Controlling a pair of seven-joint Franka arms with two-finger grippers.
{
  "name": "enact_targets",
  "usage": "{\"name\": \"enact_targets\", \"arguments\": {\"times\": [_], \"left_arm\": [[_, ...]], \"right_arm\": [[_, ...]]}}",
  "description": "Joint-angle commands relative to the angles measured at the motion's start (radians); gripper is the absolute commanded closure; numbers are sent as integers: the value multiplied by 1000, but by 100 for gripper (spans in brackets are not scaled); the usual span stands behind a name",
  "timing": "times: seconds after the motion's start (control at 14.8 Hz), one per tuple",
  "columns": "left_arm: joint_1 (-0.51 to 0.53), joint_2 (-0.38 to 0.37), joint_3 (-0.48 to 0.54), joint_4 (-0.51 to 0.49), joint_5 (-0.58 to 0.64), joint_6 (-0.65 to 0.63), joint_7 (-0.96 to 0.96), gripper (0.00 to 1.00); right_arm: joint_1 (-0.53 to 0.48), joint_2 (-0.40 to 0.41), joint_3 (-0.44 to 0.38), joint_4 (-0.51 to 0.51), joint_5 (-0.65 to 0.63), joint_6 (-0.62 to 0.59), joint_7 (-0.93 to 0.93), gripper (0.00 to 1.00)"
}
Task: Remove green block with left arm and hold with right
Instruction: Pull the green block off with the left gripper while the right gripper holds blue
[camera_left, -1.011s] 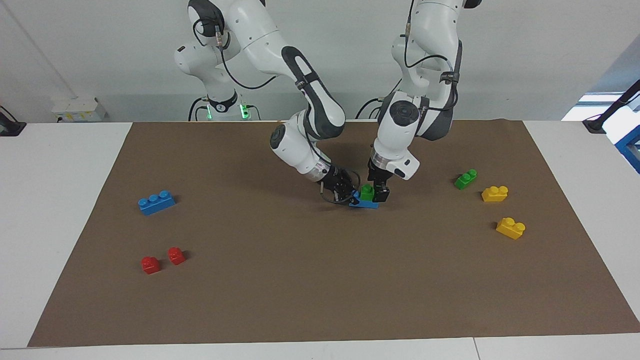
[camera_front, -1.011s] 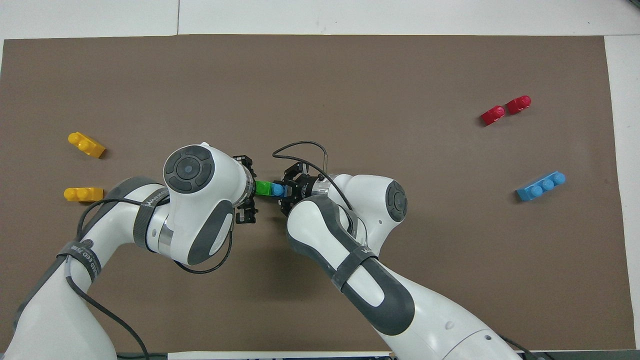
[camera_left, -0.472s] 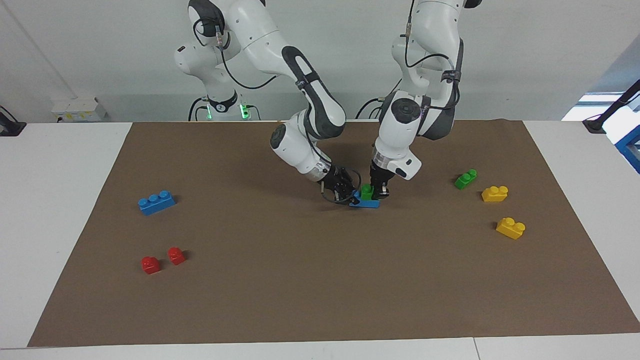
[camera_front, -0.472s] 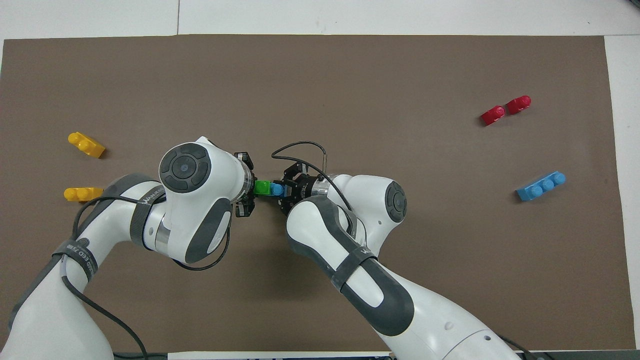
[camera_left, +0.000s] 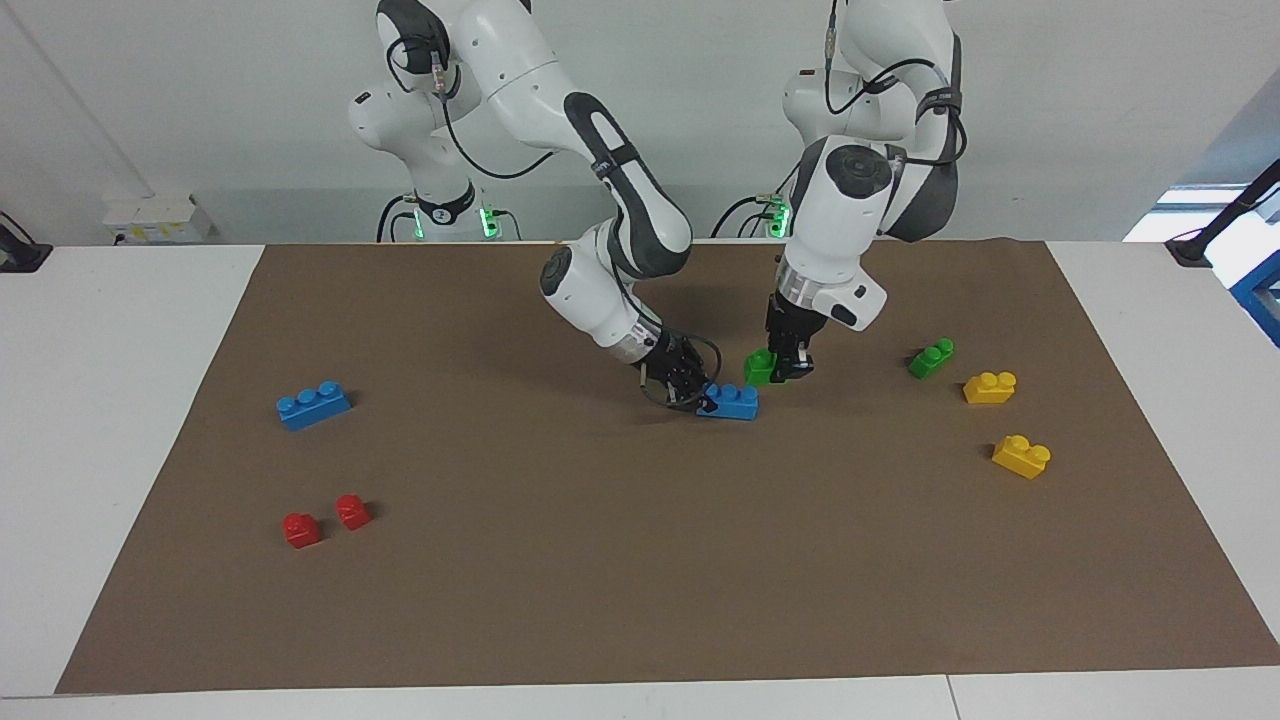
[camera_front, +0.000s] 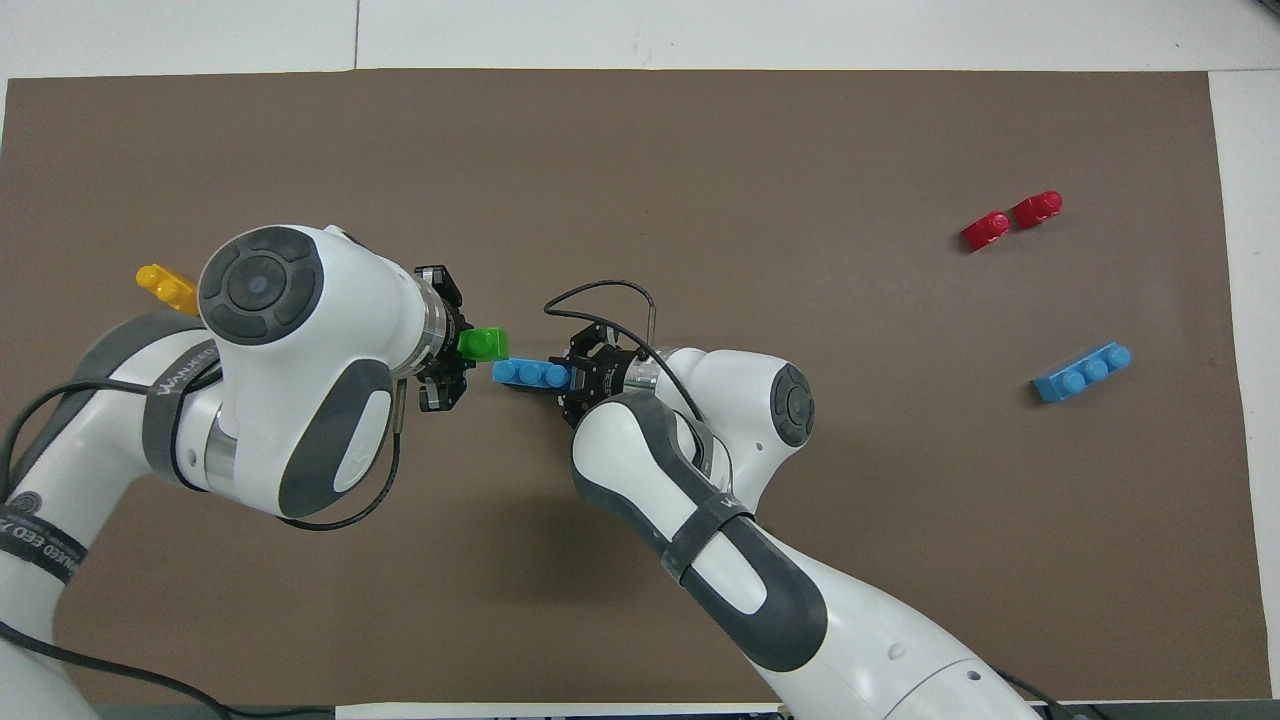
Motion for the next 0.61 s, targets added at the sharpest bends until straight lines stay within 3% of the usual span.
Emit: {"name": "enact_targets", "arguments": {"times": [0.0,0.54], "left_arm": [[56,-18,0,-1,8,-37,108,100],[310,-21,0,-44,-2,-14,616,100]], "right_arm": [[11,20,-2,0,28,24,-25,100],[2,20,-2,4,18,32,-25,100]]}}
